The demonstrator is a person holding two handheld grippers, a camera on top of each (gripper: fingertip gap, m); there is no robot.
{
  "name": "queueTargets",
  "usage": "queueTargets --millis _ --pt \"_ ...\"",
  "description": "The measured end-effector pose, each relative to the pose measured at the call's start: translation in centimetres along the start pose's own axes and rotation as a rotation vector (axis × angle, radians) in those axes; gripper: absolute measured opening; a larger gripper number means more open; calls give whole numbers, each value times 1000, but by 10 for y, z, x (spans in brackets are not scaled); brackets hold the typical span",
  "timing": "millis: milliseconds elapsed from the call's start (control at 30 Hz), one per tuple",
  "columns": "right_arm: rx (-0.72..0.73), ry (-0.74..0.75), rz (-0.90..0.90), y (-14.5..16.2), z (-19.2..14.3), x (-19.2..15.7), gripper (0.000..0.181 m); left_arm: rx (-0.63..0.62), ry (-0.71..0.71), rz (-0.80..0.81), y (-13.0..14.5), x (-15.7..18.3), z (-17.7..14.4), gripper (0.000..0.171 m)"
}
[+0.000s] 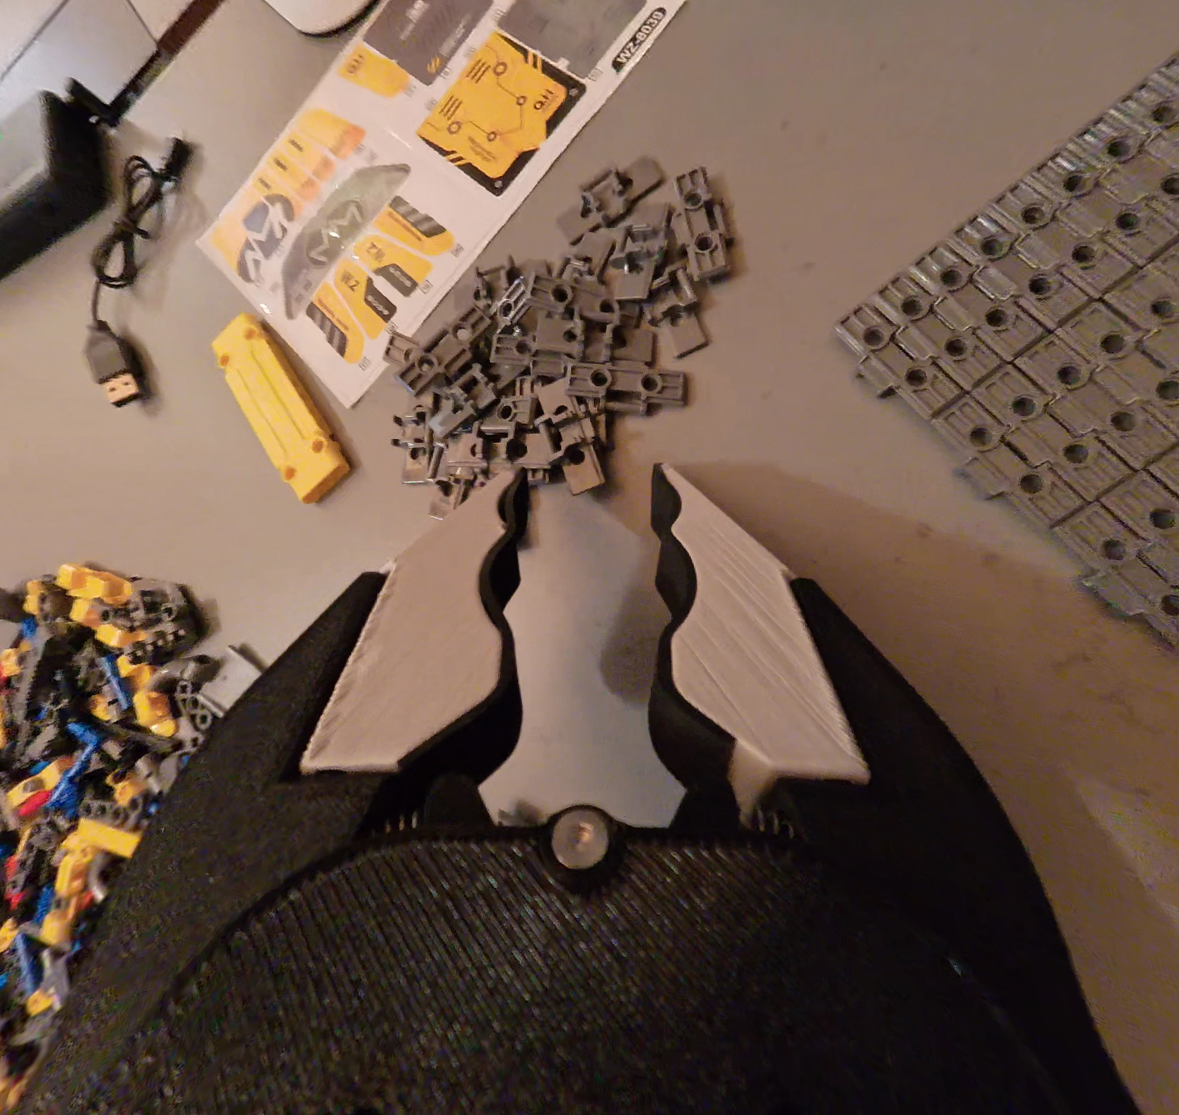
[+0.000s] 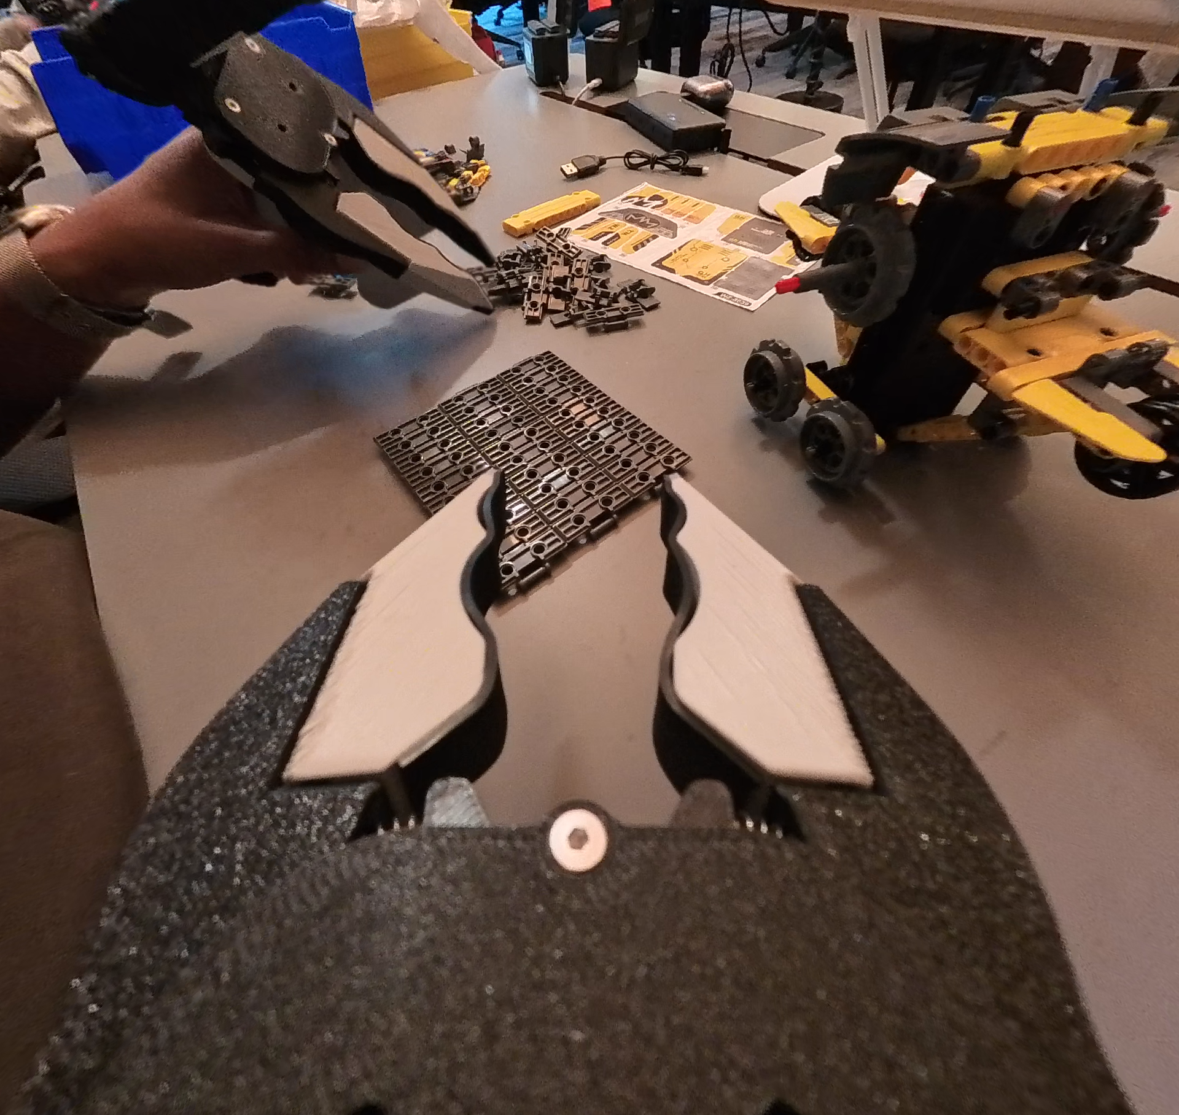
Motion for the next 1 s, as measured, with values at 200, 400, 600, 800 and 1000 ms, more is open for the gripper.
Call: queueTargets --millis 200,400,600,800,1000 --pt "-16 2 -8 1 2 -1 48 0 -20 39 3 -2 3 14" --pt "-14 1 -4 1 2 0 48 73 -59 45 -5 -8 -9 8" --pt "-14 2 -5 1 2 0 48 179 -6 -13 -13 -5 -32 7" --pt "-19 4 -5 2 2 0 48 113 223 -82 2 28 -55 6" --pt "-25 5 -10 2 3 -1 48 59 308 -140 32 53 -68 0"
Point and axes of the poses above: each gripper's, where its closed fingertips meet, z out along the fingers, y out of its underside, x = y × z across the jaws, the point moved 3 cm from there along -z, back along the fingers, and after that the axes turned 5 degrees about -y, right-handed, at the moved point
